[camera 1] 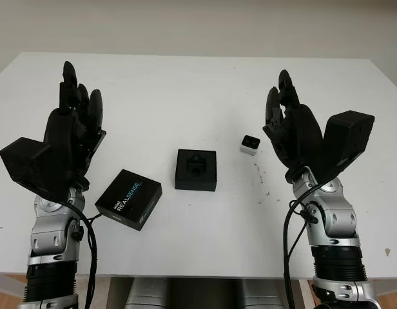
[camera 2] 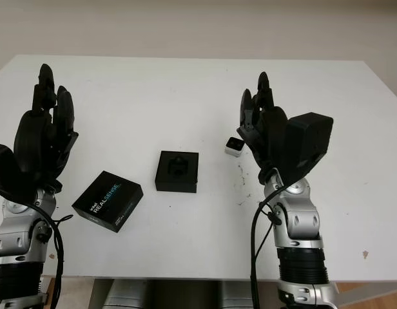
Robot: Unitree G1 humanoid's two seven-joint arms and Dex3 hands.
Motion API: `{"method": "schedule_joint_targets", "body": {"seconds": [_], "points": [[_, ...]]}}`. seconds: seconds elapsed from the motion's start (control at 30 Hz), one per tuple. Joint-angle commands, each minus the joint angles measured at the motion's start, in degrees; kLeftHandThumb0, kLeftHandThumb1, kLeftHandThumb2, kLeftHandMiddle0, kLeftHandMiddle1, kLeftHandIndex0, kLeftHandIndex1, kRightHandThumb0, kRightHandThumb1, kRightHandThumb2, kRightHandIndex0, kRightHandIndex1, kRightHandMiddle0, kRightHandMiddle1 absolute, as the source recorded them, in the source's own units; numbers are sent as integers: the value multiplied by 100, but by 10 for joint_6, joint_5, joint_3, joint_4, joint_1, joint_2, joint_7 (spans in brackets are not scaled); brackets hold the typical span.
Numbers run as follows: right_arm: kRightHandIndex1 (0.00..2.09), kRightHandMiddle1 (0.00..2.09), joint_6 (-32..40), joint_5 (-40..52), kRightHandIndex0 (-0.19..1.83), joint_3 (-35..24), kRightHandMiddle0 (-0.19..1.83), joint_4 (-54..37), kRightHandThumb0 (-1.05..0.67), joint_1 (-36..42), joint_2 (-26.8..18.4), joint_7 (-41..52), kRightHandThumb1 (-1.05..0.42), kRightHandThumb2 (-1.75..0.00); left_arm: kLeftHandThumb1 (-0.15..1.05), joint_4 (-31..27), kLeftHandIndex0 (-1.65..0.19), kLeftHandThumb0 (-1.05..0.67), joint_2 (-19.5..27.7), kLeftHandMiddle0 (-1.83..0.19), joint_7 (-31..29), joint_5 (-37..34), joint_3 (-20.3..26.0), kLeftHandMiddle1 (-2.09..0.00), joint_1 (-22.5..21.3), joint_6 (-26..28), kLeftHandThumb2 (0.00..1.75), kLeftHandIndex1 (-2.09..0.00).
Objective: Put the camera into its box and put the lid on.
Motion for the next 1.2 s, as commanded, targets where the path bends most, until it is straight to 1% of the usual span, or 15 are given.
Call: {"method": "schedule_joint_targets", "body": {"seconds": [0.0, 0.2, 0.4, 0.5, 0.57, 0.63, 0.67, 0.7, 0.73, 0.77, 0.83, 0.9, 1.0, 1.07, 1.17], "points": [[0, 0, 1, -2, -19, 0, -19, -11, -58, 2, -6, 3, -105, -74, 105, -14, 19, -77, -2, 19, 0, -2, 1, -2, 5, -3, 51, 0], [0, 0, 2, 0, -19, -1, -19, -10, -58, 4, -2, 2, -105, -74, 105, -13, 19, -75, -5, 19, 0, -2, 1, -3, 5, -3, 51, 0], [0, 0, 0, 6, -19, -16, -19, -6, -59, -3, -17, 12, -105, -71, 105, -5, 19, -76, -9, 19, 1, 2, -3, -3, 2, -8, 50, 0], [0, 0, 3, 12, -19, -30, -19, -3, -59, -20, -31, 16, -105, -60, 105, -6, 19, -75, -9, 19, 0, 0, -2, -2, 4, -7, 51, 0], [6, 7, 10, 0, -9, -33, -6, 8, -56, -45, -57, 18, -105, -35, 105, -7, 19, -76, -8, 19, 0, -1, -1, -2, 5, -6, 51, 0], [13, 15, -2, -27, 5, -27, 7, 39, -51, -73, -94, 25, -103, -17, 105, -9, 19, -76, -9, 19, 1, -2, 0, -2, 7, -4, 51, 0], [16, 19, -19, -44, 13, -21, 11, 62, -49, -87, -113, 32, -101, -12, 105, -9, 19, -76, -9, 19, 1, -2, 0, -2, 7, -4, 50, 0], [21, 33, -40, -56, 18, -18, 10, 89, -46, -102, -130, 43, -99, -9, 105, -9, 19, -76, -8, 19, 0, -3, 1, -2, 8, -3, 50, 0], [28, 63, -54, -68, 22, -13, 1, 112, -42, -116, -147, 54, -95, -6, 105, -8, 19, -76, -7, 19, -1, -3, 1, -2, 8, -3, 50, 0], [31, 76, -68, -80, 24, -7, -2, 136, -41, -132, -164, 68, -93, -5, 105, -7, 19, -76, -6, 19, -2, -3, 1, -1, 7, -3, 50, 0], [35, 87, -97, -103, 26, 10, -4, 179, -38, -159, -194, 97, -90, -5, 105, -6, 19, -76, -5, 19, -3, -3, 1, -1, 7, -5, 50, 0], [40, 101, -162, -132, 25, 32, -8, 239, -30, -192, -226, 133, -87, -5, 105, -4, 19, -75, -5, 19, -4, -2, 1, -2, 6, -8, 50, 0], [49, 108, -244, -162, 23, 55, -7, 318, -22, -234, -255, 170, -82, -5, 105, -2, 19, -75, -4, 19, -5, -1, 2, -3, 5, -10, 50, 0], [55, 109, -297, -207, 24, 86, -5, 375, -22, -265, -274, 171, -80, -5, 105, -1, 19, -75, -3, 19, -5, -1, 2, -3, 4, -7, 50, 0], [63, 99, -362, -274, 24, 132, 3, 446, -25, -302, -292, 160, -79, -5, 105, 1, 19, -75, -1, 19, -5, 1, 3, -3, 4, -7, 50, 0]]}}
